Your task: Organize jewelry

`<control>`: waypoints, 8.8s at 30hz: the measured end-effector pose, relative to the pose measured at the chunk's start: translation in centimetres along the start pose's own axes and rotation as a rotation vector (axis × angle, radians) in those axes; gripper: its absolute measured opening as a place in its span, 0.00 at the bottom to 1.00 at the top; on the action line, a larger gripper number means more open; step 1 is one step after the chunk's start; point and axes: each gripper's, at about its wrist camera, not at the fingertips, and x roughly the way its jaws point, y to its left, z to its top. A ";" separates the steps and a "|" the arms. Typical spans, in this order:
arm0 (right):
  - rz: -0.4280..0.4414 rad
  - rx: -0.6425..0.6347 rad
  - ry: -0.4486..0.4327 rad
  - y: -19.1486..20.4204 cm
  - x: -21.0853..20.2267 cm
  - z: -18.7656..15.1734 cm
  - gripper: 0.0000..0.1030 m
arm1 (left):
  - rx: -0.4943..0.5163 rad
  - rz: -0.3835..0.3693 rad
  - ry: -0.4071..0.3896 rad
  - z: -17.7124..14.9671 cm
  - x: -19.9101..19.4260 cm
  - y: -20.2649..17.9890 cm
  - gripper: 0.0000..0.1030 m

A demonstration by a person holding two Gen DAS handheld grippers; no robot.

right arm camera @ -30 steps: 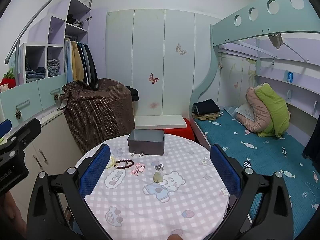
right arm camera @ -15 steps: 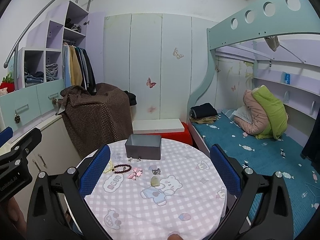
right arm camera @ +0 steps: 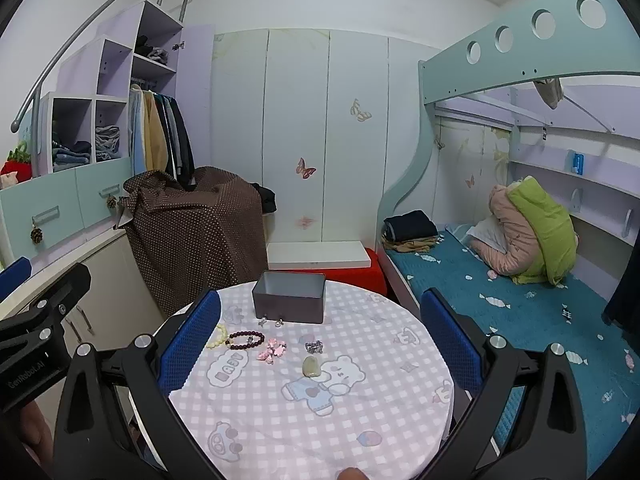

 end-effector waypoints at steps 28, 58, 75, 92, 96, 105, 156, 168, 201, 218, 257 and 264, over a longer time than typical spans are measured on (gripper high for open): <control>0.011 -0.059 0.351 -1.2 16.4 -5.6 0.93 | 0.075 -0.017 0.347 -11.1 20.7 0.8 0.95; 0.093 -0.089 0.681 -1.5 28.0 -13.6 0.67 | -0.005 0.143 0.686 -16.8 37.7 5.1 0.93; 0.231 -0.054 0.648 -1.3 26.6 -13.6 0.26 | -0.028 -0.078 0.690 -16.6 35.5 2.6 0.09; 0.257 -0.033 0.586 -2.2 25.6 -10.7 0.26 | -0.002 -0.143 0.548 -10.8 29.4 2.6 0.09; 0.268 -0.049 0.550 -2.0 25.5 -8.9 0.26 | 0.007 -0.170 0.497 -8.5 28.4 2.0 0.09; 0.277 -0.098 0.428 -1.2 26.5 -2.7 0.26 | 0.042 -0.260 0.372 -2.3 28.2 -0.9 0.09; 0.208 0.106 0.412 -5.1 31.8 2.0 0.93 | 0.029 -0.135 0.390 -1.2 33.4 -3.3 0.95; 0.219 0.094 0.267 -4.5 23.8 3.3 0.93 | 0.039 -0.082 0.278 0.0 26.1 -2.1 0.95; 0.167 0.047 0.391 -4.5 21.6 -5.1 0.92 | 0.087 -0.048 0.533 -14.3 30.3 -0.4 0.94; 0.170 0.037 0.522 -4.5 25.8 -8.2 0.92 | 0.123 -0.127 0.704 -16.7 36.2 -2.2 0.23; 0.295 -0.064 0.519 -2.9 27.3 -7.4 0.09 | 0.039 -0.333 0.438 -7.1 27.7 -1.1 0.07; 0.317 -0.086 0.438 -2.5 25.9 -3.8 0.09 | 0.052 -0.356 0.373 -4.3 26.8 -1.4 0.07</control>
